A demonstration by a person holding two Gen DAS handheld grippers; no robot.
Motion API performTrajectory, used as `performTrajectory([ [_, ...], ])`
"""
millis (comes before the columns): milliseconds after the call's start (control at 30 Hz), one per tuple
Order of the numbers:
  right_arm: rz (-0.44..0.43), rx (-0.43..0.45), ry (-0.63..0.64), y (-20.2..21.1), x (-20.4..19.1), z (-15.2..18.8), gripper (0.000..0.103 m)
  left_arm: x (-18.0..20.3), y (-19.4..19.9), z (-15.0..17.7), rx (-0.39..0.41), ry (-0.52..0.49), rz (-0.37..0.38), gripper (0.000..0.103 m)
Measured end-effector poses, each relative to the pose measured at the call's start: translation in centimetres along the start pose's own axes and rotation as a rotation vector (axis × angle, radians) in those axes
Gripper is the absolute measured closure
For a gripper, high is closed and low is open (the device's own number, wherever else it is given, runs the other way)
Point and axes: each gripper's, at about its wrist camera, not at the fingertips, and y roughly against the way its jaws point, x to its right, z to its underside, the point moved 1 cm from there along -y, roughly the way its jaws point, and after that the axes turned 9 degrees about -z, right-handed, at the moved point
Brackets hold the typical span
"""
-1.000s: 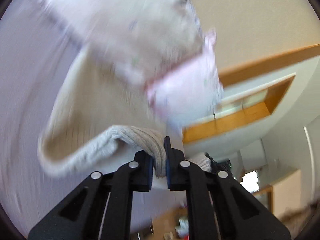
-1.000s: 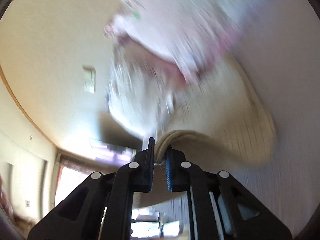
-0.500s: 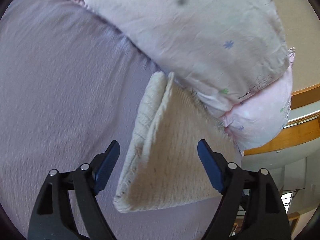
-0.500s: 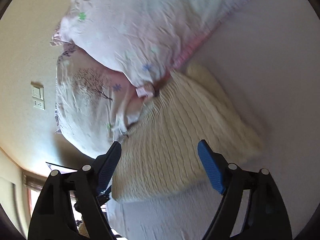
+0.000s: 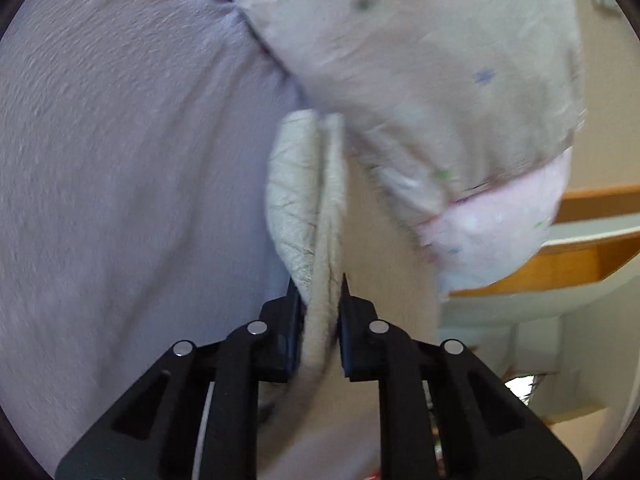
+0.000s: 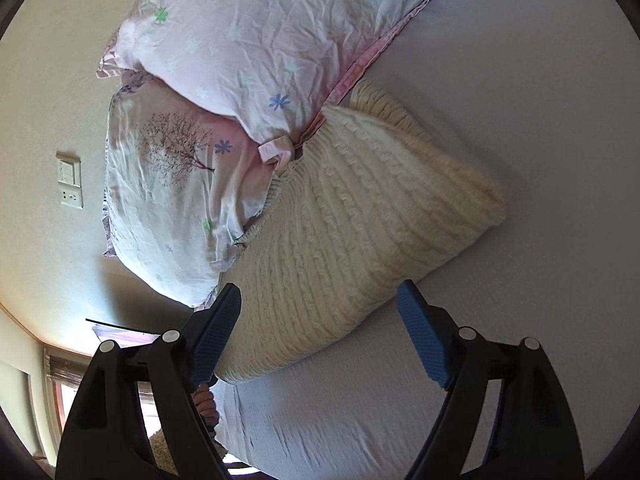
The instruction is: Fold small clothes
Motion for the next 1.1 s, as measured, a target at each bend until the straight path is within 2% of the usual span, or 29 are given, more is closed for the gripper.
performTrajectory([
  [67, 0.005, -0.003, 0.011, 0.8, 0.7, -1.4, 0.021, 2.8, 0.8, 1.0, 0.022, 0.005, 0.077, 0.089],
  [133, 0.004, 0.002, 0.02, 1.7, 1.1, -2.6, 0.021, 8.8, 0.4, 2.4, 0.017, -0.061, 0.159, 0.089],
  [200, -0.002, 0.014, 0.029, 2.7, 1.5, -4.0, 0.021, 14.4, -1.3, 3.9, -0.013, -0.123, 0.238, 0.089],
  [267, 0.0, 0.024, 0.041, 3.6, 2.0, -5.1, 0.021, 19.7, -4.8, 5.7, -0.038, -0.148, 0.304, 0.089],
  [300, 0.004, 0.025, 0.043, 3.8, 2.3, -5.5, 0.021, 22.5, -7.9, 7.0, -0.059, -0.141, 0.309, 0.085],
  [333, 0.01, 0.022, 0.042, 4.1, 2.7, -5.9, 0.021, 24.3, -10.4, 8.0, -0.08, -0.143, 0.299, 0.073],
  [367, 0.024, 0.02, 0.037, 4.4, 3.2, -6.4, 0.021, 25.7, -12.9, 9.0, -0.118, -0.149, 0.292, 0.066],
  [400, 0.031, 0.02, 0.033, 4.6, 3.4, -6.7, 0.021, 26.7, -15.8, 10.0, -0.202, -0.132, 0.282, 0.057],
  [433, 0.03, 0.022, 0.029, 4.8, 3.6, -7.0, 0.021, 26.9, -17.2, 10.7, -0.264, -0.087, 0.302, 0.058],
  [467, 0.02, 0.026, 0.032, 5.3, 3.6, -7.6, 0.021, 26.8, -17.7, 11.3, -0.295, -0.044, 0.357, 0.058],
  [500, 0.014, 0.027, 0.043, 5.5, 3.4, -8.1, 0.021, 26.6, -17.1, 11.5, -0.277, -0.051, 0.375, 0.053],
  [533, 0.01, 0.024, 0.054, 5.5, 3.2, -8.4, 0.021, 26.4, -15.9, 11.3, -0.228, -0.104, 0.346, 0.041],
  [567, -0.007, 0.008, 0.069, 5.3, 2.8, -9.0, 0.021, 26.0, -14.6, 11.0, -0.169, -0.155, 0.293, 0.034],
  [600, -0.028, -0.019, 0.084, 4.7, 2.2, -9.6, 0.021, 25.1, -13.2, 10.3, -0.091, -0.205, 0.2, 0.028],
  [667, -0.058, -0.094, 0.124, 2.7, 0.9, -10.3, 0.021, 23.3, -12.0, 9.4, -0.022, -0.237, 0.058, 0.027],
  [700, -0.059, -0.139, 0.145, 1.2, 0.2, -10.5, 0.021, 21.8, -11.5, 8.8, -0.01, -0.219, -0.016, 0.027],
  [733, -0.045, -0.168, 0.163, 0.1, -0.3, -10.6, 0.021, 20.6, -11.2, 8.3, -0.009, -0.191, -0.055, 0.027],
  [867, 0.029, -0.284, 0.261, -5.9, -1.8, -10.8, 0.037, 17.7, -11.6, 8.7, -0.012, -0.135, -0.15, 0.025],
  [900, 0.053, -0.298, 0.277, -6.9, -2.0, -10.7, 0.037, 16.7, -11.1, 8.7, -0.019, -0.133, -0.158, 0.024],
  [933, 0.086, -0.313, 0.294, -8.0, -2.0, -10.5, 0.042, 16.4, -11.2, 8.9, -0.025, -0.133, -0.166, 0.024],
  [1000, 0.17, -0.347, 0.344, -10.2, -1.8, -9.9, 0.085, 16.4, -11.9, 9.2, -0.031, -0.141, -0.183, 0.023],
  [1033, 0.206, -0.334, 0.384, -10.6, -2.0, -9.7, 0.095, 16.6, -12.4, 8.8, -0.031, -0.146, -0.193, 0.023],
  [1100, 0.247, -0.246, 0.406, -9.4, -2.4, -10.4, 0.096, 17.0, -13.3, 8.7, -0.033, -0.161, -0.222, 0.021],
])
